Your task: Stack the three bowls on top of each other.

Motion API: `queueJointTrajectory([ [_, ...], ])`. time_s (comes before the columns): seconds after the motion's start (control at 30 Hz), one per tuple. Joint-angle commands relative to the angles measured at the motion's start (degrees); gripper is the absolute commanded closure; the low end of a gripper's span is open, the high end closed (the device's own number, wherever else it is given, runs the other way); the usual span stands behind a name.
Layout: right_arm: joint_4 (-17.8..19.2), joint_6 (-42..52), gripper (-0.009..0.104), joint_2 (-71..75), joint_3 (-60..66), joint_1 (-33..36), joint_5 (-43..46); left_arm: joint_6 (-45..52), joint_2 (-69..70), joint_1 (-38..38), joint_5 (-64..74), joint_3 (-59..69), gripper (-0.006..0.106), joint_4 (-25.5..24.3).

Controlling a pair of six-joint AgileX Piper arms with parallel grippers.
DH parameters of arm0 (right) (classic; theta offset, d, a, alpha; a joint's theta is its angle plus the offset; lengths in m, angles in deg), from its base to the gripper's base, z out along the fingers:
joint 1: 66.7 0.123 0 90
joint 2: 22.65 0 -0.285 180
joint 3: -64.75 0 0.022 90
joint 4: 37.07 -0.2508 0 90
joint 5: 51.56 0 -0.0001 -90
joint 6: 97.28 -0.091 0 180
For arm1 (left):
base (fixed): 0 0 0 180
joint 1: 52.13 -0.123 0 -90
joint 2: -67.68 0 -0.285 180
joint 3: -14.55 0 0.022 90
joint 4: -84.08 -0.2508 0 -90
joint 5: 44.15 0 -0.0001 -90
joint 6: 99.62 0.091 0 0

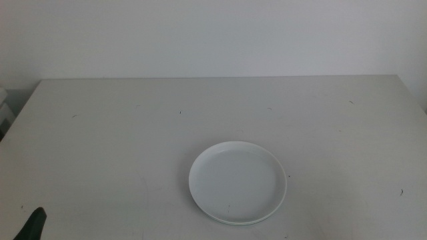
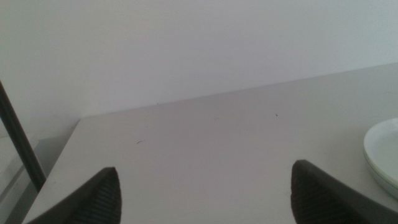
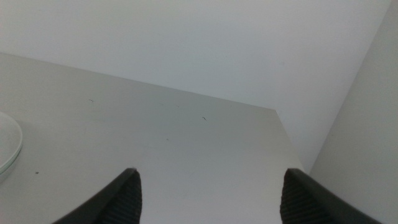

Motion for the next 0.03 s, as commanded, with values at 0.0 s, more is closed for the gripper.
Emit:
queueJointTrajectory([
  [0.0,0.4,0.7,0.039,1.6,-0.3,0.0,4.5,-0.2,0.8,0.3,-4.0,-0.2,-0.002,1.1],
])
